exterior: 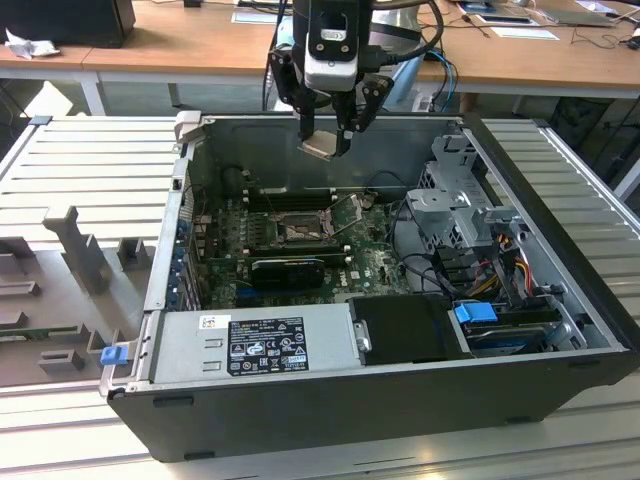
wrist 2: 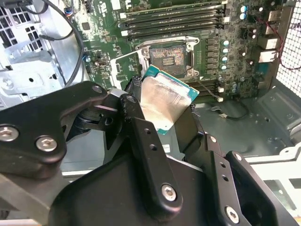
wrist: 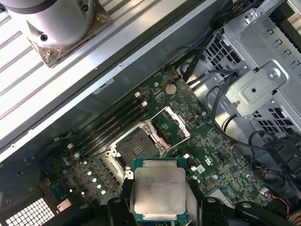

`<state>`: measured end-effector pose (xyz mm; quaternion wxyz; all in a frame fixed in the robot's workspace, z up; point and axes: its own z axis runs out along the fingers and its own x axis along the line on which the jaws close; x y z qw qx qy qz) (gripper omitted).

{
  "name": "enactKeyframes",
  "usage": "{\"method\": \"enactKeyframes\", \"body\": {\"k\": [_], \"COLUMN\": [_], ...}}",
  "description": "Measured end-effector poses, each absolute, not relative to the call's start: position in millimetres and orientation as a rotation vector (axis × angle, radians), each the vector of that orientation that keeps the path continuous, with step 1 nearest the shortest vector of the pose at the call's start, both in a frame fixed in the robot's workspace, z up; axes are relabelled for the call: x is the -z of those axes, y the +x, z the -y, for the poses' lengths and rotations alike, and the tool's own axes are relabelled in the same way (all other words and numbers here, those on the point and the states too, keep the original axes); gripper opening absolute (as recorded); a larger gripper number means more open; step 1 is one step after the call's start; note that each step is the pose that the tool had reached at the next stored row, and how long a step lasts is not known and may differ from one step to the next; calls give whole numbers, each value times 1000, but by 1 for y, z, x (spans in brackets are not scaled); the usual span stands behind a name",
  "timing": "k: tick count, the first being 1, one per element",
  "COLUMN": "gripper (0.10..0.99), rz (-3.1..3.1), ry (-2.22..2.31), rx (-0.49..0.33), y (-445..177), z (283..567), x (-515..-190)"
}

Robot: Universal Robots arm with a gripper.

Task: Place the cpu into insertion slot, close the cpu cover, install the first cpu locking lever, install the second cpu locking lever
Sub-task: 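Place the cpu into insertion slot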

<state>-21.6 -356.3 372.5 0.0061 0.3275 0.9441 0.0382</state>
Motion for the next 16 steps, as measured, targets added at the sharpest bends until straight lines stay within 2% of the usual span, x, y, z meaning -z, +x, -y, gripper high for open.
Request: {"method": "enactKeyframes", "body": {"k": [16], "gripper": [525], "rz": [-2906], "ry": [1147], "rx": [-118], "y": [-22], "z": [356], "x": [-367]}}
